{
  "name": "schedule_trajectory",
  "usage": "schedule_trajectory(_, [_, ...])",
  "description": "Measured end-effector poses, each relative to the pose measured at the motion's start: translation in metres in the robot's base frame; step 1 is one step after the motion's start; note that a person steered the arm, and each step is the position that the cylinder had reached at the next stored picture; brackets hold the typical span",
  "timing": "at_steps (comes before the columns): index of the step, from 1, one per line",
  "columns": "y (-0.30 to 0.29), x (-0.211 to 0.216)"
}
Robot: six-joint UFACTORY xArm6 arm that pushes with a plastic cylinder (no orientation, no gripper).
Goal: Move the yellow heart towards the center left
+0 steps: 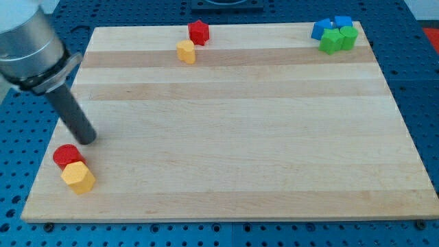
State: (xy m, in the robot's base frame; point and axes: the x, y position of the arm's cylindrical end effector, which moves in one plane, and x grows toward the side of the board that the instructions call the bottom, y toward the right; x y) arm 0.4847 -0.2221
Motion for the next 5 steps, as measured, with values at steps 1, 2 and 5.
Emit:
schedule_trajectory(1, [0.078, -0.028])
schedule_trajectory(2, [0.149, -0.076])
schedule_trajectory(5, [0.214, -0.194])
